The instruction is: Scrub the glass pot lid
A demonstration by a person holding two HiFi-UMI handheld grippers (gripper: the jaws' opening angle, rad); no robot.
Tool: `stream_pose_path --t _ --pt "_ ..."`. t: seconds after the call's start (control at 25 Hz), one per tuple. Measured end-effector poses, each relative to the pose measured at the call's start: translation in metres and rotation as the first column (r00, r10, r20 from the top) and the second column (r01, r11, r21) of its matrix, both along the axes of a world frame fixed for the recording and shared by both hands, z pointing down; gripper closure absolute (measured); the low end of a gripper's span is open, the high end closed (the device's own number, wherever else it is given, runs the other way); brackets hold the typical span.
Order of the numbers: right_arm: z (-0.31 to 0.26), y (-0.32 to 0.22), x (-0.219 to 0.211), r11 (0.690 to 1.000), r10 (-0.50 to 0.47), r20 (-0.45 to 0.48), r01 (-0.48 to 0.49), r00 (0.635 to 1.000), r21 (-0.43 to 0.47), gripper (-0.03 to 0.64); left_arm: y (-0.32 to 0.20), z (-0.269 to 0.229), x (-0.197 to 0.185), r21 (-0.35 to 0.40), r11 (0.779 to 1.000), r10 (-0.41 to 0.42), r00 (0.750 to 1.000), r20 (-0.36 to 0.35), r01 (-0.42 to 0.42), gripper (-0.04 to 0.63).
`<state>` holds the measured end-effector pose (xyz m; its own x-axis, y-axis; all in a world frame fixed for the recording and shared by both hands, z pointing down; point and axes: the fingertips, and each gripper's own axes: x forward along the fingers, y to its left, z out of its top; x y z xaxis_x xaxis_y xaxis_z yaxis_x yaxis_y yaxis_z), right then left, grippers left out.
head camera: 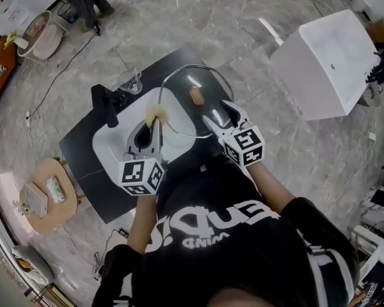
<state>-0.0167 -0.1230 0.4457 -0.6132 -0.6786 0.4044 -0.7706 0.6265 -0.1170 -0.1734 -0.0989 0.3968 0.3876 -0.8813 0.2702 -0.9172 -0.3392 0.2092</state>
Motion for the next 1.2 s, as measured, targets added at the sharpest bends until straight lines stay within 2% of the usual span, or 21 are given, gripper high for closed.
stream_pose_path --t 0.36,0.64,1.0,1.2 --pt "0.054 -0.045 -0.018 0.993 -0.09 -0.089 0.082 0.992 -0.09 0.387 -0.01 0.003 0.003 -0.009 0.998 -0.062 0.998 0.012 0.062 0.548" --pt "0.096 -0.066 -0.035 0.972 -0.188 -0.174 0.157 0.967 -0.174 0.387 -0.011 0.009 0.002 -0.033 0.994 -0.106 0.994 0.015 0.107 0.548" --pt "0.126 -0.075 -0.05 0.954 -0.262 -0.265 0.207 0.928 -0.219 0.388 -0.011 0.02 0.003 -0.064 0.992 -0.109 0.994 0.008 0.109 0.547" --pt "0.129 -0.076 -0.049 0.945 -0.287 -0.269 0.225 0.92 -0.237 0.388 -0.013 0.023 0.006 -0.067 0.993 -0.097 0.995 0.013 0.098 0.547"
